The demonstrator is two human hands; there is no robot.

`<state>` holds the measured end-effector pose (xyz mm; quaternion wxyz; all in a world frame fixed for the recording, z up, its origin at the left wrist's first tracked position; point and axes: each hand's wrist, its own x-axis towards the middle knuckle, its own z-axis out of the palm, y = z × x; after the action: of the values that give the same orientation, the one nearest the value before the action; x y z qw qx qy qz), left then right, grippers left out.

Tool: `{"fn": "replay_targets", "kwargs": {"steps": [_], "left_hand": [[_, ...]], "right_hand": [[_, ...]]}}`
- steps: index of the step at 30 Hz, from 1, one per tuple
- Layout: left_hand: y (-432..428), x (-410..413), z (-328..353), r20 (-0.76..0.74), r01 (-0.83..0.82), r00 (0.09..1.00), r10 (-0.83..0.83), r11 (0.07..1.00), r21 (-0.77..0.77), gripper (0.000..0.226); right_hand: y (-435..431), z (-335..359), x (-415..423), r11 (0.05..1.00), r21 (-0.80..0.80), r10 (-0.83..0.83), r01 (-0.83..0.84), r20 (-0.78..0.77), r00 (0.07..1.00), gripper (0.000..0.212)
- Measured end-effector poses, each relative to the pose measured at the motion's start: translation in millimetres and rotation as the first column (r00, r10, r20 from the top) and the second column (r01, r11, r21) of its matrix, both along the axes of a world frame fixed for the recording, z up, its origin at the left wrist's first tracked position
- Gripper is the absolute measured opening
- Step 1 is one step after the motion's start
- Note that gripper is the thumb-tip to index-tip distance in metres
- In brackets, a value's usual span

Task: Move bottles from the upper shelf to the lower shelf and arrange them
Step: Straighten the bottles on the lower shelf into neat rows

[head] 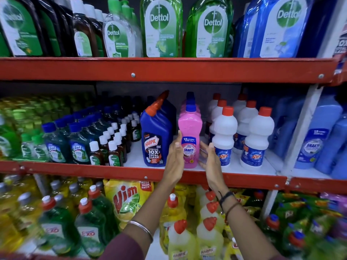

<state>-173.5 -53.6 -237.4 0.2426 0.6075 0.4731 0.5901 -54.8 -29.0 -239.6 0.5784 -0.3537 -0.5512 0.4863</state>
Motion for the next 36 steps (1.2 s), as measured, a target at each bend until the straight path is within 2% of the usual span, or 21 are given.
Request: {"fn": "replay_targets", "kwargs": {"steps": [10, 12, 14, 16, 18, 21, 23, 25, 27, 30, 36], "left_hand": [[-6, -1, 0, 0.059, 0.014, 0.998, -0.014, 1.000, 0.007, 0.061], [-6, 4, -4, 0.126, -0.040, 0.992, 0.032, 0.997, 0.065, 0.071], [-12, 14, -7, 0.161, -0.121, 0.983, 0.094, 0.978, 0.168, 0.079], [-18, 29, -8, 0.132, -0.159, 0.983, 0.126, 0.948, 0.275, 0.065], [-20, 46, -6, 0.062, -0.081, 0.996, 0.065, 0.949, 0.306, 0.055], [-16, 74, -1, 0.023, 0.055, 0.998, -0.058, 0.989, 0.140, 0.065], [-9, 87, 4, 0.098, 0.093, 0.991, -0.093, 0.996, 0.001, 0.083], [-2, 90, 7, 0.189, 0.120, 0.977, -0.101, 0.989, -0.088, 0.089], [1, 92, 11, 0.228, 0.141, 0.968, -0.109, 0.981, -0.131, 0.077], [7, 92, 10, 0.209, 0.146, 0.971, -0.113, 0.978, -0.150, 0.075], [13, 94, 13, 0.248, 0.129, 0.965, -0.083, 0.976, -0.178, 0.076]], "right_hand": [[-9, 2, 0, 0.999, 0.028, -0.021, 0.021, 0.002, 1.000, 0.062], [-15, 0, 4, 0.988, 0.109, -0.106, 0.106, -0.006, 0.994, 0.060], [-21, -1, 12, 0.944, 0.229, -0.227, 0.239, -0.078, 0.971, 0.056], [-20, -1, 27, 0.878, 0.306, -0.333, 0.367, -0.160, 0.929, 0.059], [-12, 0, 43, 0.850, 0.299, -0.386, 0.435, -0.210, 0.898, 0.062], [6, 1, 65, 0.910, 0.182, -0.343, 0.372, -0.170, 0.924, 0.064], [17, 1, 77, 0.959, 0.117, -0.245, 0.259, -0.122, 0.962, 0.065], [21, -1, 79, 0.982, 0.068, -0.166, 0.174, -0.100, 0.981, 0.054], [24, -1, 81, 0.990, 0.038, -0.136, 0.139, -0.090, 0.987, 0.044], [23, -1, 83, 0.991, 0.019, -0.131, 0.133, -0.093, 0.987, 0.041], [22, -4, 88, 0.992, -0.013, -0.129, 0.128, -0.086, 0.988, 0.051]]}}
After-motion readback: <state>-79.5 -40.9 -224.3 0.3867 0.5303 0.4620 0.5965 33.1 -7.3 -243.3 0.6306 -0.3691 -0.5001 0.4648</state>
